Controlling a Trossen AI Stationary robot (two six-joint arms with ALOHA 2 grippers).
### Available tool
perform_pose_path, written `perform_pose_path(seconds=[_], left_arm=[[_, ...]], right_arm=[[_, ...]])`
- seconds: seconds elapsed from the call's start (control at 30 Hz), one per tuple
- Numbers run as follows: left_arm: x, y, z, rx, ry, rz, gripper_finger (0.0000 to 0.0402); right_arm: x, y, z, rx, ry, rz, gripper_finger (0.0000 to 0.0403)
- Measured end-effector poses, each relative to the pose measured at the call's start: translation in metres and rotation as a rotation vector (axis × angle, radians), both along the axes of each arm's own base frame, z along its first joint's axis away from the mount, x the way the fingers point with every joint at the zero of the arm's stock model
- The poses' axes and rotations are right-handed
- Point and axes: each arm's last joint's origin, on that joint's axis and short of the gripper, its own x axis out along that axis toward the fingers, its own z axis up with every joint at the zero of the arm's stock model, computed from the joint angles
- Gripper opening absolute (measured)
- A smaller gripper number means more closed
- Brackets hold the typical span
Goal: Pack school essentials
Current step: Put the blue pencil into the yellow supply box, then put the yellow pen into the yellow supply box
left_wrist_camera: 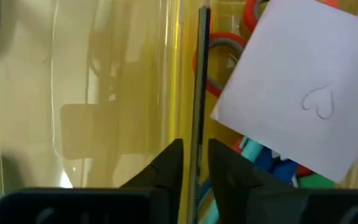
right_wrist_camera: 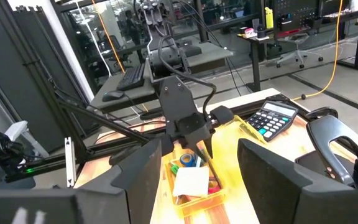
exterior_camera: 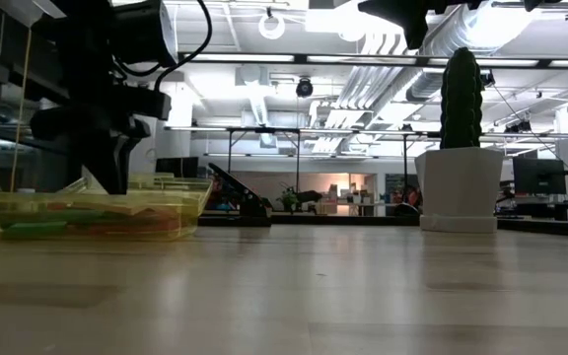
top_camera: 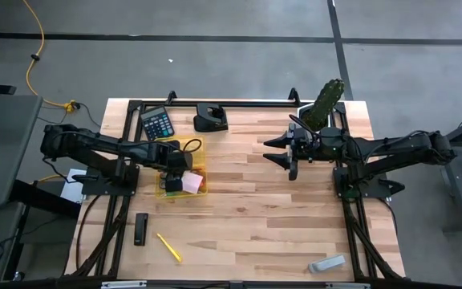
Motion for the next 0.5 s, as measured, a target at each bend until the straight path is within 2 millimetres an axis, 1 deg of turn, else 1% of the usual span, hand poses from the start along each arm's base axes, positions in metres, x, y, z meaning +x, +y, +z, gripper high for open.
perform_pose_path(seconds=[0.17, 0.27, 0.33, 0.37, 0.43, 0.5], left_arm=[[0.000, -0.002, 0.001, -0.057, -0.003, -0.010, 0.0103], [0.005, -0.001, 0.012, -0.067, -0.016, -0.006, 0.0120], [0.008, -0.001, 0.028, -0.062, -0.047, -0.008, 0.0128], [0.012, 0.000, 0.039, -0.055, -0.089, -0.011, 0.0132], [0.017, 0.000, 0.065, -0.040, -0.197, -0.017, 0.0136], [0.021, 0.001, 0.098, -0.013, -0.362, -0.034, 0.0138]], right_arm=[[0.000, 0.000, 0.000, 0.000, 0.000, 0.000, 0.0206], [0.000, 0.000, 0.000, 0.000, 0.000, 0.000, 0.0206], [0.000, 0.000, 0.000, 0.000, 0.000, 0.000, 0.0206], [0.000, 0.000, 0.000, 0.000, 0.000, 0.000, 0.0206], [0.000, 0.000, 0.000, -0.007, 0.000, 0.000, 0.0206], [0.000, 0.000, 0.000, -0.008, 0.000, 0.001, 0.0206]])
